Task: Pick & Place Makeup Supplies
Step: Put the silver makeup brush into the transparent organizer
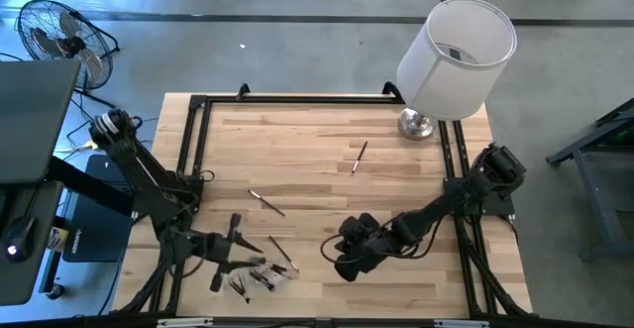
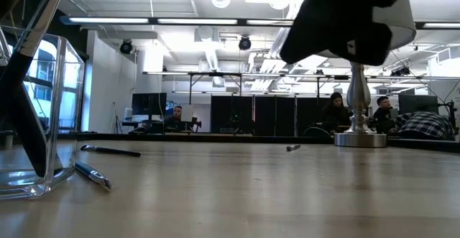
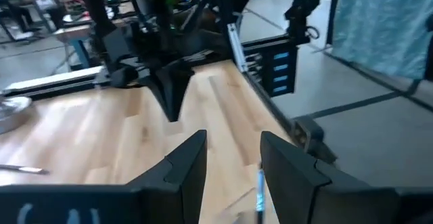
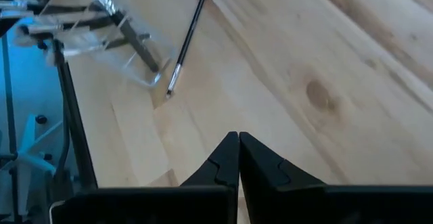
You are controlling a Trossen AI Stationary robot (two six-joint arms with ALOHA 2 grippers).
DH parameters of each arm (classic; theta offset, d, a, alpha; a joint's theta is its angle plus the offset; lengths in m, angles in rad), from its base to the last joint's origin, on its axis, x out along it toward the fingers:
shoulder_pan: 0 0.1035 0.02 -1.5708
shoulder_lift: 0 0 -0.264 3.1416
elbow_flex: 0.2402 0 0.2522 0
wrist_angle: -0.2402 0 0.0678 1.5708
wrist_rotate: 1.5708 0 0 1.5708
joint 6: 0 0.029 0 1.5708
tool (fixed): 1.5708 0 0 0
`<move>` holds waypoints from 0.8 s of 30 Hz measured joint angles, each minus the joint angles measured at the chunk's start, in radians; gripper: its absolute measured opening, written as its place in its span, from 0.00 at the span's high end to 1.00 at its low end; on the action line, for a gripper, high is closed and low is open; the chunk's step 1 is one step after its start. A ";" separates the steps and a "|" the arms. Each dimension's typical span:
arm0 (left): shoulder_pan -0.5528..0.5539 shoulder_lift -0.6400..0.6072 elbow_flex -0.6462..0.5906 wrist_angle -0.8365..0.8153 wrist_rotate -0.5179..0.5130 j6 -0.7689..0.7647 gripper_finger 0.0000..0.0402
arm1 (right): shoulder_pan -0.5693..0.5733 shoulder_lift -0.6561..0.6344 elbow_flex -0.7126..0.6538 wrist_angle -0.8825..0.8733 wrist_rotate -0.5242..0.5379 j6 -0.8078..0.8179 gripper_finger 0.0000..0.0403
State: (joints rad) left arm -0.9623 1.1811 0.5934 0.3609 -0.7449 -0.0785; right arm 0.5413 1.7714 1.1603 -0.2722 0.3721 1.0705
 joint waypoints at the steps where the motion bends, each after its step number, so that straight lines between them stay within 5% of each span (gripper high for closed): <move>1: 0.000 -0.018 0.000 -0.029 -0.007 0.004 0.66 | -0.006 0.000 0.000 0.005 0.000 -0.001 0.98; 13: 0.024 -0.222 0.000 -0.354 -0.275 -0.075 0.66 | -0.080 0.000 0.000 -0.045 -0.043 -0.027 1.00; 24: 0.322 -0.216 0.000 -0.524 -0.033 -0.348 0.78 | -0.279 0.000 0.000 -0.167 -0.293 -0.275 1.00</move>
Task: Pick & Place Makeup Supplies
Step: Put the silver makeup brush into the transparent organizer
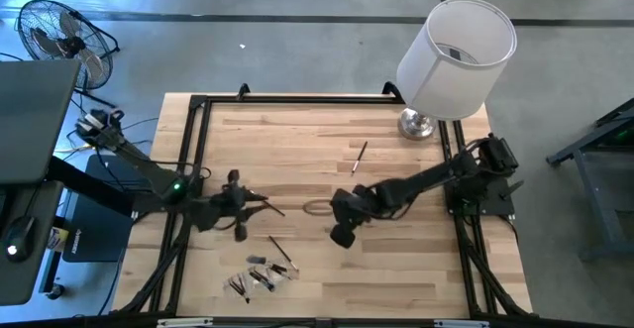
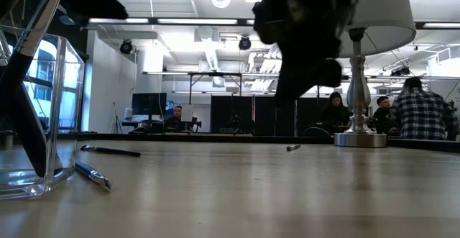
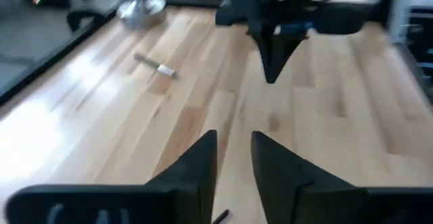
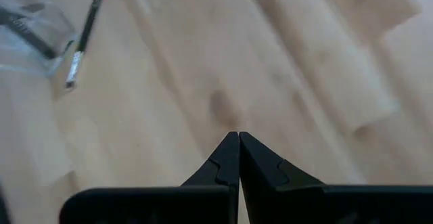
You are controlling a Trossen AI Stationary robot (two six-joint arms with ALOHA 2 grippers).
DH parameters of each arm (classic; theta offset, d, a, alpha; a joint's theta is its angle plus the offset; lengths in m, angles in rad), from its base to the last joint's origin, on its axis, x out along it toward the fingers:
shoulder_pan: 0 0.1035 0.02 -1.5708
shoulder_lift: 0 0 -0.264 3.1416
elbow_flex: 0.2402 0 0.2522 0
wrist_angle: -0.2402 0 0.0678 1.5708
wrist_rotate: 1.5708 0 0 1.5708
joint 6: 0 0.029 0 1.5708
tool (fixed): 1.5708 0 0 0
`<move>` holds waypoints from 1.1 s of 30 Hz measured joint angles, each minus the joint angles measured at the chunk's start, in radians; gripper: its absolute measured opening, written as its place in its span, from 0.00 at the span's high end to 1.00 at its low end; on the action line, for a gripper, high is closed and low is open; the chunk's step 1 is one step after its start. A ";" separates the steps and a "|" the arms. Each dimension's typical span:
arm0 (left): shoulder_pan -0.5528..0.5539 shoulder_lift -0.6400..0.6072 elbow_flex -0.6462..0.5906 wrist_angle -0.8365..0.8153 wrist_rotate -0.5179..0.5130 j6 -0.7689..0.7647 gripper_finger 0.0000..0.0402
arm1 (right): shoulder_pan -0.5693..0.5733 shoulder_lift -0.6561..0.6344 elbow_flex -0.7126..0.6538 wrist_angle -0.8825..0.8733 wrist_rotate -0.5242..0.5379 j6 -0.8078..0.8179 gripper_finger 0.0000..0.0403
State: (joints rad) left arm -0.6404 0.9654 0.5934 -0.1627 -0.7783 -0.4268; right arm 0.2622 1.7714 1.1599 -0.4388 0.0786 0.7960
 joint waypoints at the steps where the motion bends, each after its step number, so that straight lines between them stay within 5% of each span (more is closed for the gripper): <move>1: 0.029 0.009 0.000 -0.003 0.017 -0.019 0.80 | -0.018 0.000 0.000 0.002 -0.010 -0.038 1.00; 8: 0.154 0.019 0.000 -0.022 0.096 -0.088 0.98 | -0.123 0.000 0.000 0.003 -0.024 -0.298 0.99; 13: 0.220 0.030 0.000 -0.022 0.093 -0.184 0.98 | -0.191 0.000 0.000 -0.046 -0.026 -0.370 1.00; 22: 0.261 0.035 0.000 -0.020 0.115 -0.259 0.99 | -0.295 0.000 0.000 -0.170 0.024 -0.372 0.98; 26: 0.261 0.035 0.000 -0.021 0.115 -0.255 0.99 | -0.327 0.000 0.000 -0.171 0.108 -0.289 0.98; 33: 0.261 0.035 0.000 -0.068 0.081 -0.251 0.99 | -0.370 0.000 0.000 -0.177 0.106 -0.189 0.98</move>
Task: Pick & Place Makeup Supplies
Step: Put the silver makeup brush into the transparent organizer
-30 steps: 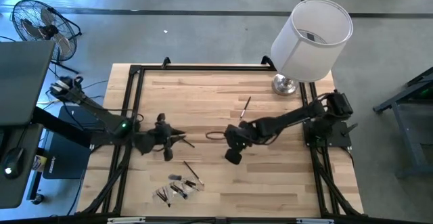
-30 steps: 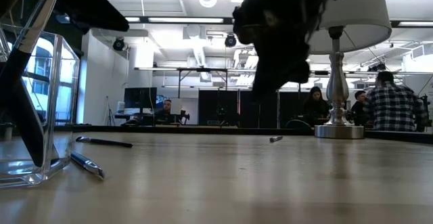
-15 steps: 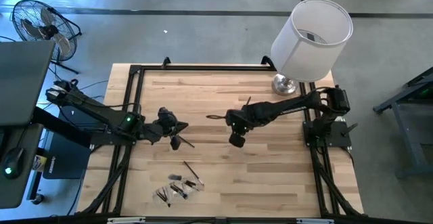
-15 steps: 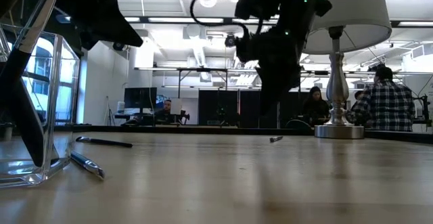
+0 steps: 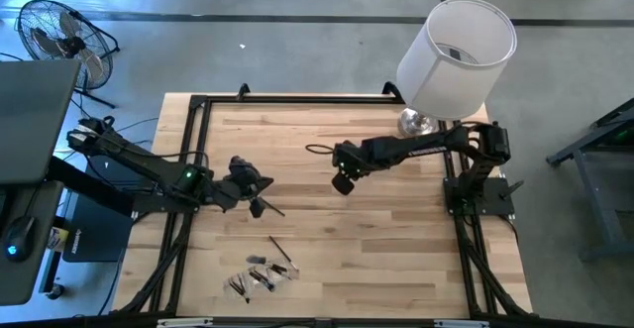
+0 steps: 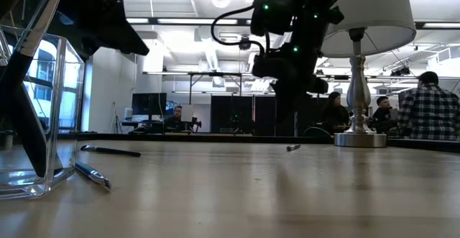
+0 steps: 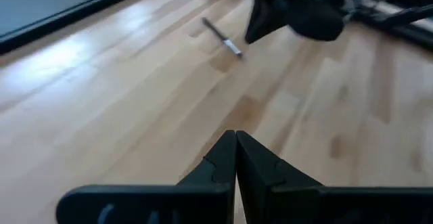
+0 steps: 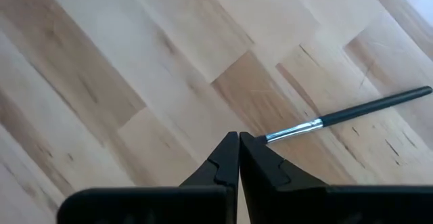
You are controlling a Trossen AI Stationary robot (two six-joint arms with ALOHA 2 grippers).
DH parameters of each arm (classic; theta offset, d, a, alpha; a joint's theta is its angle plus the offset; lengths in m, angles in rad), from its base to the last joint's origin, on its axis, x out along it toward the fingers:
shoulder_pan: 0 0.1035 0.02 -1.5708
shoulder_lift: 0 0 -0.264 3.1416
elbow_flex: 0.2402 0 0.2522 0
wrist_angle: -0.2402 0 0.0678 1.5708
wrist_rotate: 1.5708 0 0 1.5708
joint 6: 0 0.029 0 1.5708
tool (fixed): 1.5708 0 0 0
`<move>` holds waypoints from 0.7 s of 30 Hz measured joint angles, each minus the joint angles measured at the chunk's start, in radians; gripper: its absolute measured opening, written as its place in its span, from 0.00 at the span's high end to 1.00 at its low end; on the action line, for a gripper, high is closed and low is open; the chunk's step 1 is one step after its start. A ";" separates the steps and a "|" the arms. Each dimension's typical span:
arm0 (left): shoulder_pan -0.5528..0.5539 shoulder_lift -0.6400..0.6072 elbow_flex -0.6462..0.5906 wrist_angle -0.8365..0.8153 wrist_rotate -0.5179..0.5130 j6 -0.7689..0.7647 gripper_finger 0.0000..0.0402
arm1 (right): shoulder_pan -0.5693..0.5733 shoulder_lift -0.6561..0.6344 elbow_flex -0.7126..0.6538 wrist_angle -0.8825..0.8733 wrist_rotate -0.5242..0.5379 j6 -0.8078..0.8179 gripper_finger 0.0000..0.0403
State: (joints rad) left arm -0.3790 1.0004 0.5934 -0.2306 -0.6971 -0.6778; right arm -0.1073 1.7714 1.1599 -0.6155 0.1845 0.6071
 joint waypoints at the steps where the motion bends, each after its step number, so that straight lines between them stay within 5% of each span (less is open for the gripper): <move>1: 0.000 0.000 0.000 -0.017 -0.013 0.003 0.99 | -0.005 0.000 0.000 0.000 0.000 0.004 0.98; 10: 0.000 0.000 0.000 -0.068 -0.035 0.173 0.99 | -0.018 0.000 0.000 -0.034 -0.013 -0.100 0.98; 21: 0.000 -0.001 0.000 -0.098 -0.087 0.283 0.99 | -0.019 0.000 0.000 -0.034 -0.006 0.259 0.92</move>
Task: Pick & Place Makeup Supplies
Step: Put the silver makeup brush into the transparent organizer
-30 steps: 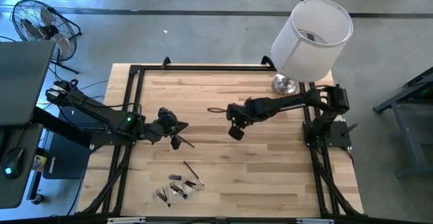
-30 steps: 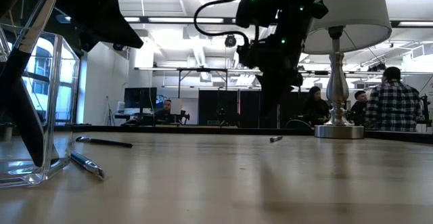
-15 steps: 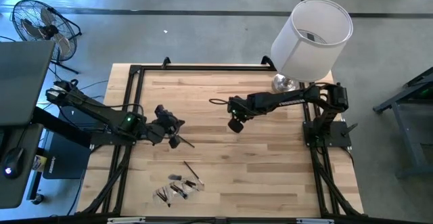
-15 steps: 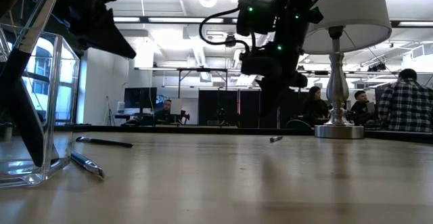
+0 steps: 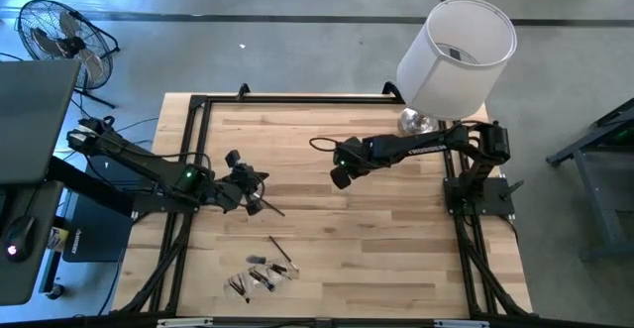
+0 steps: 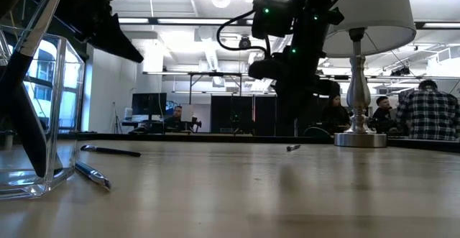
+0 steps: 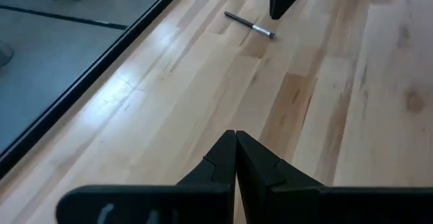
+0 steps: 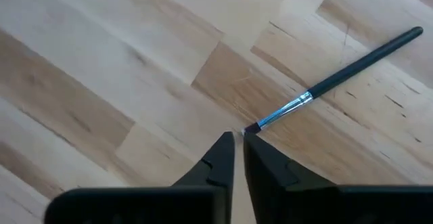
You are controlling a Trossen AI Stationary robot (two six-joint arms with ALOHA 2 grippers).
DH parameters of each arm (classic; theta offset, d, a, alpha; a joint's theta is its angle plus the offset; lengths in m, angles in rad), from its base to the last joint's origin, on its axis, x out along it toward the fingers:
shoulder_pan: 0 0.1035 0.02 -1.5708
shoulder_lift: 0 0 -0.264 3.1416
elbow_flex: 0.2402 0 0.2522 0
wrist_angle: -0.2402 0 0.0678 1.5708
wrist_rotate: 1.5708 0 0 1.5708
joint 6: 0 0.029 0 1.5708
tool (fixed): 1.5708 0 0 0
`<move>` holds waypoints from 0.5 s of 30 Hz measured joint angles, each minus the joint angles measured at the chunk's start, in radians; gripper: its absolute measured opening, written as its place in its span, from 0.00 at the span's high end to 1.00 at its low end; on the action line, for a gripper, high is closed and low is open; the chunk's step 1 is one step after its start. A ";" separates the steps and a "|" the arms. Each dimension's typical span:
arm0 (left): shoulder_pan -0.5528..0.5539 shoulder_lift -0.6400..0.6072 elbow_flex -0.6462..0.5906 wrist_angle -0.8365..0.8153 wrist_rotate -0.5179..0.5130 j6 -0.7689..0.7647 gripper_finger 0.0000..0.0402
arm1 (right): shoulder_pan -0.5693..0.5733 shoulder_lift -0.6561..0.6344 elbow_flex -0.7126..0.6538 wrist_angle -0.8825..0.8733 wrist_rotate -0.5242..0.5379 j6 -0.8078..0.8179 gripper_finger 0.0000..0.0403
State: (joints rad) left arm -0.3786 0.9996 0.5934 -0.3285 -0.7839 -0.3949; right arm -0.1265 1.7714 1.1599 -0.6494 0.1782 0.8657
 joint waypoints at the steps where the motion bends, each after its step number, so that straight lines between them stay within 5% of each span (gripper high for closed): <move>1: 0.000 -0.003 0.000 -0.010 0.000 0.000 0.99 | 0.000 0.000 0.000 0.001 0.006 0.017 0.90; 15: 0.125 -0.022 0.001 -0.055 0.075 0.028 0.99 | -0.001 0.001 -0.145 0.154 0.055 0.308 0.63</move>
State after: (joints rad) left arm -0.2537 0.9771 0.5941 -0.3840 -0.7091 -0.3668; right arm -0.1272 1.7721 1.0148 -0.4950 0.2334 1.1737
